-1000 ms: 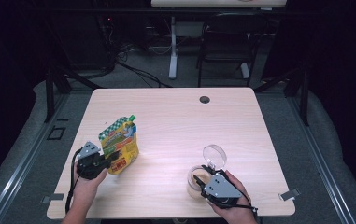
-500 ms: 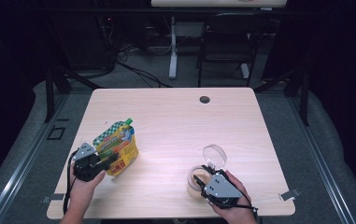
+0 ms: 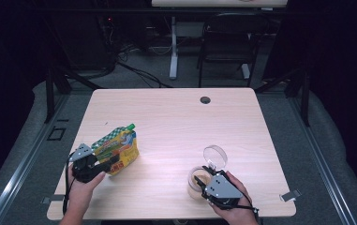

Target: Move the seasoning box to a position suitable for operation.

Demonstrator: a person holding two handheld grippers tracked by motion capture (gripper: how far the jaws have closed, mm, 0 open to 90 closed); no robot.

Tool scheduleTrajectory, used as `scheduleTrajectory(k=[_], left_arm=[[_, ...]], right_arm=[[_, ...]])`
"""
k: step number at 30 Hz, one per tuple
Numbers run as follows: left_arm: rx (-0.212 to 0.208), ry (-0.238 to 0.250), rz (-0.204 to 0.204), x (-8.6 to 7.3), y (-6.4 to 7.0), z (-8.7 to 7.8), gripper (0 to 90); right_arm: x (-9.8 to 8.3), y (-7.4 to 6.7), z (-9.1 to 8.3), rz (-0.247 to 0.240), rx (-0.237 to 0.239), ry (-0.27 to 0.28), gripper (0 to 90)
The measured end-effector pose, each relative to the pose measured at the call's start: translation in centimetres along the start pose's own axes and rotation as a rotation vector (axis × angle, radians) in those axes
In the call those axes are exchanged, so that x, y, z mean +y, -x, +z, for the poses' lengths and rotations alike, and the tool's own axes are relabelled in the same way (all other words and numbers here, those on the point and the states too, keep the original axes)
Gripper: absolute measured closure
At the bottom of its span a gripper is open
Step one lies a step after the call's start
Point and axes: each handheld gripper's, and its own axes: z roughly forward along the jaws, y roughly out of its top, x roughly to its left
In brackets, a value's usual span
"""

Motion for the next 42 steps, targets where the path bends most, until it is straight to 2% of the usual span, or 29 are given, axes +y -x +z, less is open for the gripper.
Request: scheduleTrajectory(k=[5,10,19,34,42], left_arm=[[0.013,0.017,-0.010,-0.2,0.0,0.0,45.5],[0.014,0.030,-0.020,-0.2,-0.1,-0.1,43.6],[0.020,0.042,-0.024,-0.4,-0.1,-0.7,41.2],[0.027,0.035,-0.015,-0.7,-0.1,-1.6,39.2],[0.034,0.028,-0.004,-1.0,0.1,-2.7,39.0]], right_arm=[[0.0,0.0,0.0,0.000,0.004,-0.002,56.5],[0.0,0.0,0.0,0.003,0.004,-0.003,56.1],[0.0,0.1,0.0,0.011,0.007,0.002,55.3],[0.1,0.1,0.0,0.017,0.007,0.002,54.5],[0.1,0.1,-0.1,0.021,0.010,0.004,54.1]])
